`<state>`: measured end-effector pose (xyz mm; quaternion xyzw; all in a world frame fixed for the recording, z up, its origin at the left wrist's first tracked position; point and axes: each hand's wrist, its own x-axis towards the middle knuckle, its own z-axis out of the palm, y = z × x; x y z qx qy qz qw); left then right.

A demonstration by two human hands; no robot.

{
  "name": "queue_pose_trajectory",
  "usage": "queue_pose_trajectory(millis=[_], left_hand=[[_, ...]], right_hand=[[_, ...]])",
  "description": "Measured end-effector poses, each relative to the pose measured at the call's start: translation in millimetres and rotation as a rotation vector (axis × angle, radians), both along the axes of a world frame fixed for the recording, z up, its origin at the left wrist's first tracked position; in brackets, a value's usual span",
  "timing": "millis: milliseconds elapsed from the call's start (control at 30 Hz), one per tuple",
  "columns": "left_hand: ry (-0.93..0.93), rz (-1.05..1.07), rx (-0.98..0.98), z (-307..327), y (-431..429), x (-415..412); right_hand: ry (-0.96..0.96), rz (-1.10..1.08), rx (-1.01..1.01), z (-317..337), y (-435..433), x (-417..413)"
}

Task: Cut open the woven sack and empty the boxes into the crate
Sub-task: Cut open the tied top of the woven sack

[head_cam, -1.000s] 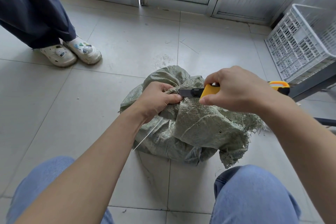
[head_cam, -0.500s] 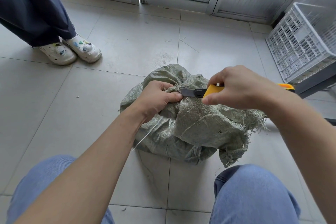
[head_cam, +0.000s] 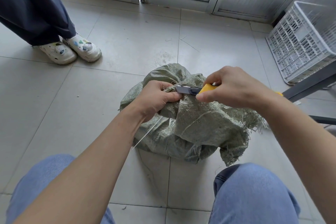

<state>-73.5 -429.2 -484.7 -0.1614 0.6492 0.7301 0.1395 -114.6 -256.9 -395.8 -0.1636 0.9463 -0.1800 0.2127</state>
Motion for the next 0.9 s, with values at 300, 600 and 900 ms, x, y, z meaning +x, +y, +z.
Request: queue_pose_trajectory(millis=[300, 600, 900], left_hand=[[-0.049, 0.052, 0.047, 7.7, -0.8, -13.0], [-0.023, 0.061, -0.273, -6.5, -8.6, -17.0], [-0.079, -0.036, -0.337, -8.2, -2.9, -14.6]], right_hand=[[-0.693, -0.578, -0.445, -20.4, -7.6, -8.1], [-0.626, -0.587, -0.472, -35.1, -25.8, 1.3], [-0.08, -0.408, -0.257, -57.1, -33.0, -2.9]])
